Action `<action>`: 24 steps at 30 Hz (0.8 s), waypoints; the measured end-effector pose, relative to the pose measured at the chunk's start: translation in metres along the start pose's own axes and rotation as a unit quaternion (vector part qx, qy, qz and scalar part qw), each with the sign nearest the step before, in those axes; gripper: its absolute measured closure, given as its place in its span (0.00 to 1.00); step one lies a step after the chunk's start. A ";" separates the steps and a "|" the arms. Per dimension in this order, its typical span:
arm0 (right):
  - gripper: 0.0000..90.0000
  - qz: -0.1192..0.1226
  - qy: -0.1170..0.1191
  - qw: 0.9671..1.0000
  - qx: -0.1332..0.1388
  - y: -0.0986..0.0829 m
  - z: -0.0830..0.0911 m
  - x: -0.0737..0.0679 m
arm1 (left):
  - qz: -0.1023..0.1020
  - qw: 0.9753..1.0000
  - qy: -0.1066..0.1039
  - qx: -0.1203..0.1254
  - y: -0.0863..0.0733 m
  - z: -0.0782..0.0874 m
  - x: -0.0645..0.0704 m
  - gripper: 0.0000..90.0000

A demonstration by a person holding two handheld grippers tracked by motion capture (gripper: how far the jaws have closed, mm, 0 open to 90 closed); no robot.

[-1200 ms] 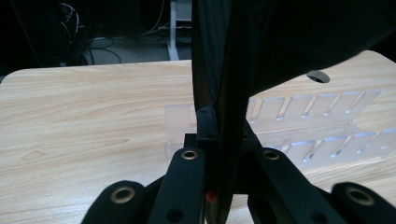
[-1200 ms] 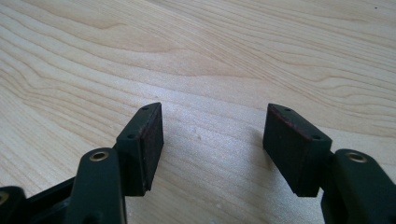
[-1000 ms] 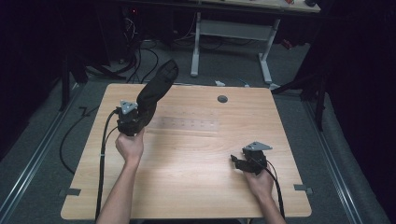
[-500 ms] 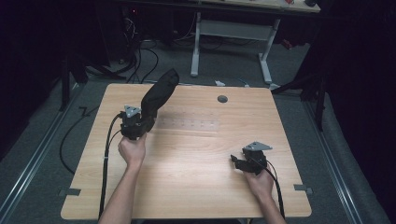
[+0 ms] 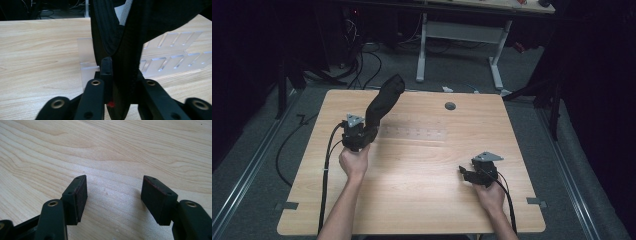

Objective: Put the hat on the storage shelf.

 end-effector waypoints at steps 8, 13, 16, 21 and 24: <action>0.42 0.000 0.000 1.000 0.000 0.000 0.000 0.000 | -0.004 1.000 -0.003 -0.004 0.000 0.006 -0.002 0.66; 0.42 0.000 0.000 1.000 0.000 0.000 0.000 0.000 | -0.010 1.000 -0.001 -0.009 -0.002 0.010 -0.003 0.56; 0.42 0.000 0.000 1.000 0.000 0.000 0.000 0.000 | -0.009 1.000 -0.006 -0.012 -0.003 0.012 -0.003 0.51; 0.42 0.000 0.000 1.000 0.000 0.000 0.000 0.000 | -0.013 1.000 -0.009 -0.018 -0.005 0.017 -0.004 0.47; 0.42 0.000 0.000 1.000 0.000 0.000 0.000 0.000 | -0.019 1.000 -0.012 -0.021 -0.006 0.020 -0.002 0.46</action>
Point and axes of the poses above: each handheld gripper's, and its own axes: z roughly backward along the jaws, y roughly out of its top, x roughly to its right, the point moved 7 cm from there along -z, roughly forward along the jaws, and after that the axes turned 13 degrees about -x, right-handed, at the moved point
